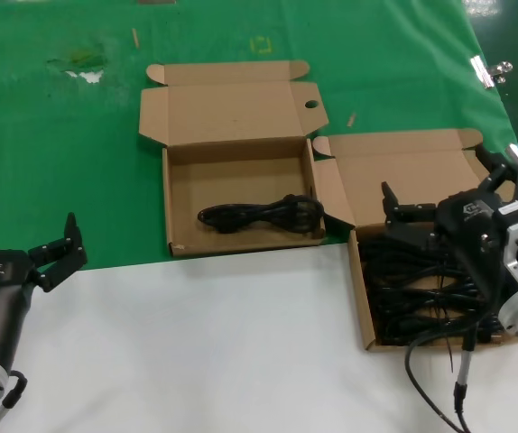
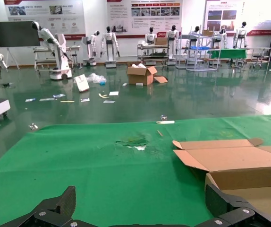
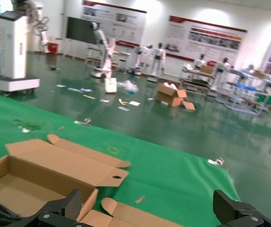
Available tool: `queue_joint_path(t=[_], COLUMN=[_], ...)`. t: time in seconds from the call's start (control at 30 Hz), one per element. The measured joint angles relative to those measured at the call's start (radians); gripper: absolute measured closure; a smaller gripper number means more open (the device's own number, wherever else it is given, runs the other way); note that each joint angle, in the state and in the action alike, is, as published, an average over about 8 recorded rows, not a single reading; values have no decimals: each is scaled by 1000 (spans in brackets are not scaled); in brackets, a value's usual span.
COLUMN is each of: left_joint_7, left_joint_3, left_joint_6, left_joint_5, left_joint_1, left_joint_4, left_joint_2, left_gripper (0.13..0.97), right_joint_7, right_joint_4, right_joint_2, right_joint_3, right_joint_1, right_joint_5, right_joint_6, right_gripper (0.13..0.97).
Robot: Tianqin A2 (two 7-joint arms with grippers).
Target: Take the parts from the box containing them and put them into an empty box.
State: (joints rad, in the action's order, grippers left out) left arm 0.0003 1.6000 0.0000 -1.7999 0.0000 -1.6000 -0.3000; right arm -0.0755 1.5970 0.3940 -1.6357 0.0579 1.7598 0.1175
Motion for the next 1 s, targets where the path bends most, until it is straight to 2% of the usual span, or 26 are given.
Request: queue_joint_path(t=[0.43, 1.0], left_joint_7=[0, 0], left_joint_3=[0, 0], left_joint_6=[0, 0], left_joint_5=[0, 0], left_joint_1=[0, 0], left_joint_4=[0, 0], left_joint_2=[0, 0], left_gripper=[132, 132], right_joint_7=[58, 63], right_joint_4=[2, 3], right_joint_2=[-72, -79], right_joint_3=[27, 30], right_joint_1=[-45, -48], right_joint_5=[31, 34], right_joint_6=[-90, -98], right_gripper=[129, 129])
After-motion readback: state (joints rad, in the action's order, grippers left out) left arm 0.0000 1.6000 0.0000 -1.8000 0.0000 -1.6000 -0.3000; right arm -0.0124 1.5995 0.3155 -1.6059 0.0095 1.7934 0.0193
